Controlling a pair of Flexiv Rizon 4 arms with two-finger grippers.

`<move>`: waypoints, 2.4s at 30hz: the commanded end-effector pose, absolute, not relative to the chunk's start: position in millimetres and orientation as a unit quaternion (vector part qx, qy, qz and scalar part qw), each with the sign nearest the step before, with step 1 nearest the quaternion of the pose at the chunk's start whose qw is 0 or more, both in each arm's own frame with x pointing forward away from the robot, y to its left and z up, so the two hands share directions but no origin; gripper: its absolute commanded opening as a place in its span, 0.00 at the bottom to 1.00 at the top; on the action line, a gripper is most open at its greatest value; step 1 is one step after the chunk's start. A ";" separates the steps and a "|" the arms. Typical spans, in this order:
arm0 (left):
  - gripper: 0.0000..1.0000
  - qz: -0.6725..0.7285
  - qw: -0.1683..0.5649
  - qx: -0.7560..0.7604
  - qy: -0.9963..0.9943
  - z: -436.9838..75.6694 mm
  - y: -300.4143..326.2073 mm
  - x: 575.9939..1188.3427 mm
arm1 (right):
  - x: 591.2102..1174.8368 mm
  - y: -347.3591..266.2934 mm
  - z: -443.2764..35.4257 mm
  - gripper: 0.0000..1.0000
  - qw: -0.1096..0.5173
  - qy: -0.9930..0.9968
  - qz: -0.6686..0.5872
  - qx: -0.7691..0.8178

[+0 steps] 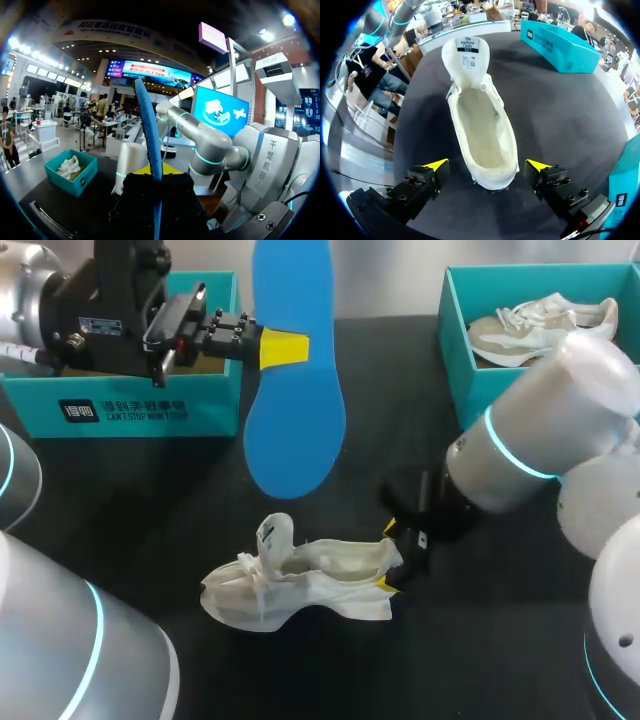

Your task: Take the shoe out of the shoebox, open the shoe tongue, remove and reinsert the insole, then place the shoe into the shoebox

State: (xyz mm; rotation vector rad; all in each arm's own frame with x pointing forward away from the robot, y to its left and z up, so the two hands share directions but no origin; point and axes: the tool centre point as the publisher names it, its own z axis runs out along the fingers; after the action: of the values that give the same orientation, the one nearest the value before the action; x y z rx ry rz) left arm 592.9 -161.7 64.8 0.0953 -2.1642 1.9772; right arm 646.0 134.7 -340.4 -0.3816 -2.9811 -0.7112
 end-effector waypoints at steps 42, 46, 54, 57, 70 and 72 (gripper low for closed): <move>0.00 0.669 0.105 0.031 -0.735 64.7 -163.2 594.5 | 655.7 156.8 -322.6 1.00 -0.017 -0.995 -0.020 -0.096; 0.00 0.669 0.105 0.031 -0.735 64.7 -163.2 594.5 | 667.5 163.7 -326.3 1.00 -0.013 -0.997 -0.017 -0.076; 0.00 0.669 0.105 0.031 -0.735 64.7 -163.2 594.5 | 684.6 166.5 -336.4 1.00 -0.008 -0.997 -0.023 -0.067; 0.00 0.669 0.105 0.031 -0.735 64.7 -163.2 594.5 | 689.1 170.0 -338.2 1.00 -0.010 -0.998 -0.020 -0.059; 0.00 0.669 0.105 0.031 -0.735 64.7 -163.2 594.5 | 701.1 188.6 -364.0 1.00 -0.021 -0.999 -0.030 -0.025; 0.00 0.669 0.105 0.031 -0.735 64.7 -163.2 594.5 | 702.7 190.1 -368.7 1.00 -0.022 -0.999 -0.031 -0.023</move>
State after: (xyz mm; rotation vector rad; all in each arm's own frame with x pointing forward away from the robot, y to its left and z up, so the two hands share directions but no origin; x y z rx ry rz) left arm 592.9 -161.6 64.8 0.0951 -2.1643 1.9771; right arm 700.3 183.4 -356.4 -0.0739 -3.1861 -0.1030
